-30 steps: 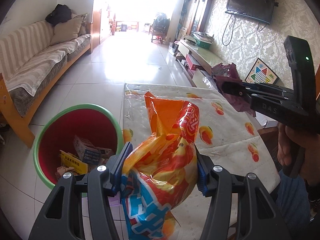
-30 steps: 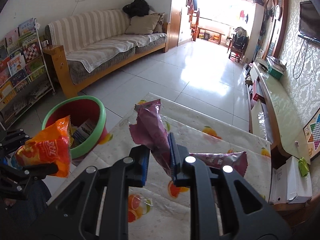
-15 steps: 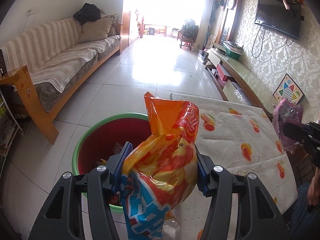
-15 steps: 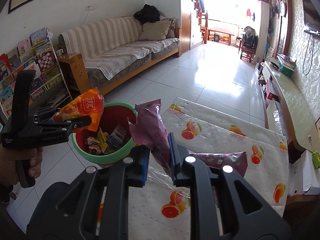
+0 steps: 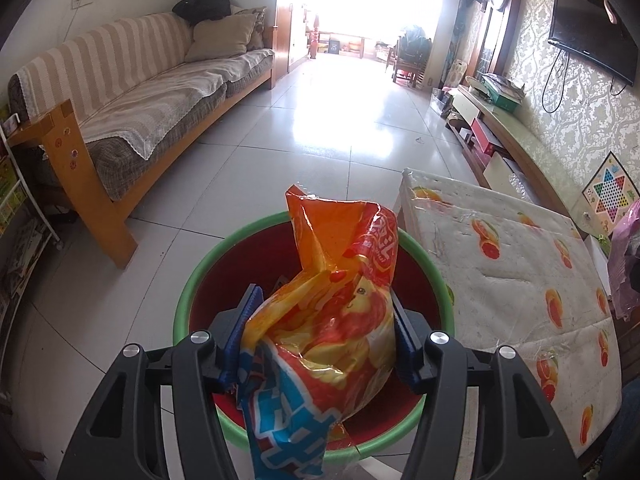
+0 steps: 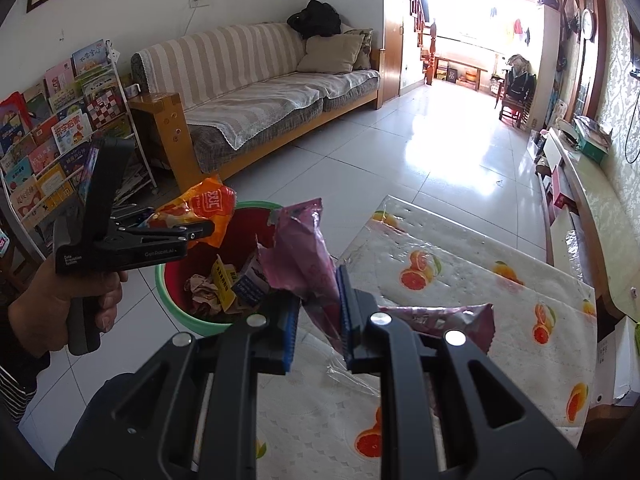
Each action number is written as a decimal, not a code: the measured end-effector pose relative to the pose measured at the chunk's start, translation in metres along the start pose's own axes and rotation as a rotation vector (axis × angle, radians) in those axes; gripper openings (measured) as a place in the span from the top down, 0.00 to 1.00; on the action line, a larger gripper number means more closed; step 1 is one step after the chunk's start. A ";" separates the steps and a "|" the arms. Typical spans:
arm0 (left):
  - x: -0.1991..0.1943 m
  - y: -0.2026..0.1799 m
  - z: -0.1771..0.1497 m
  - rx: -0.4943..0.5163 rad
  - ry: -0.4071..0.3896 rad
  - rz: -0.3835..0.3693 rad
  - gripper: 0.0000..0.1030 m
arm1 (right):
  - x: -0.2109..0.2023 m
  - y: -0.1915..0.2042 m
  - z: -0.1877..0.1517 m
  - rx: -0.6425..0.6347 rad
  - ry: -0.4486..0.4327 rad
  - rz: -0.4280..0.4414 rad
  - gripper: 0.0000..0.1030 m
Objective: Collect trash
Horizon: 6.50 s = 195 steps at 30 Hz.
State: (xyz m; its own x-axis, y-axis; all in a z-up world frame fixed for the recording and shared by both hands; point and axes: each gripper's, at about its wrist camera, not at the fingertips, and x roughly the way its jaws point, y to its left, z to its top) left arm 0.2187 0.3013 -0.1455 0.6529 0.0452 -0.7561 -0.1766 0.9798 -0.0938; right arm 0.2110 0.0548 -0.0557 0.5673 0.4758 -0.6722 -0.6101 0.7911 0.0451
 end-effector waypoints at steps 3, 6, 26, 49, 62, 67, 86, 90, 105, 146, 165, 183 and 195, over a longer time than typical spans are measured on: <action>0.009 0.005 -0.003 -0.014 0.016 -0.008 0.41 | 0.008 0.004 0.001 0.000 0.008 0.001 0.83; 0.015 0.008 -0.005 -0.018 0.022 -0.004 0.31 | 0.015 0.006 0.001 -0.002 0.018 0.000 0.83; -0.020 0.034 -0.027 -0.099 -0.033 0.000 0.16 | 0.048 0.030 0.017 -0.041 0.026 0.056 0.83; -0.047 0.067 -0.075 -0.178 -0.042 0.027 0.16 | 0.151 0.092 0.044 -0.054 0.070 0.130 0.83; -0.043 0.076 -0.086 -0.201 -0.032 0.026 0.16 | 0.180 0.089 0.029 -0.026 0.137 0.096 0.82; -0.046 0.074 -0.086 -0.199 -0.037 0.020 0.16 | 0.187 0.090 0.025 -0.026 0.164 0.091 0.82; -0.050 0.072 -0.093 -0.203 -0.031 0.019 0.16 | 0.177 0.096 0.019 -0.042 0.157 0.100 0.38; -0.055 0.068 -0.092 -0.198 -0.034 0.019 0.16 | 0.157 0.096 0.027 -0.051 0.114 0.105 0.30; -0.098 -0.029 -0.057 -0.055 -0.083 -0.034 0.08 | 0.007 0.029 0.024 0.026 -0.055 -0.022 0.05; -0.239 -0.250 -0.084 0.181 -0.351 -0.007 0.08 | -0.230 -0.102 -0.111 0.287 -0.176 -0.426 0.05; -0.238 -0.249 -0.087 0.168 -0.346 -0.017 0.08 | -0.238 -0.094 -0.112 0.273 -0.192 -0.442 0.05; -0.236 -0.249 -0.086 0.161 -0.346 -0.025 0.08 | -0.239 -0.091 -0.113 0.272 -0.187 -0.446 0.05; -0.236 -0.249 -0.086 0.160 -0.345 -0.025 0.08 | -0.235 -0.091 -0.114 0.275 -0.179 -0.442 0.04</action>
State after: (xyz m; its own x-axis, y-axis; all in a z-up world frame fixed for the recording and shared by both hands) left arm 0.0447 0.0302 0.0004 0.8698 0.0573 -0.4902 -0.0583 0.9982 0.0132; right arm 0.0704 -0.1728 0.0137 0.8365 0.1145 -0.5358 -0.1393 0.9902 -0.0058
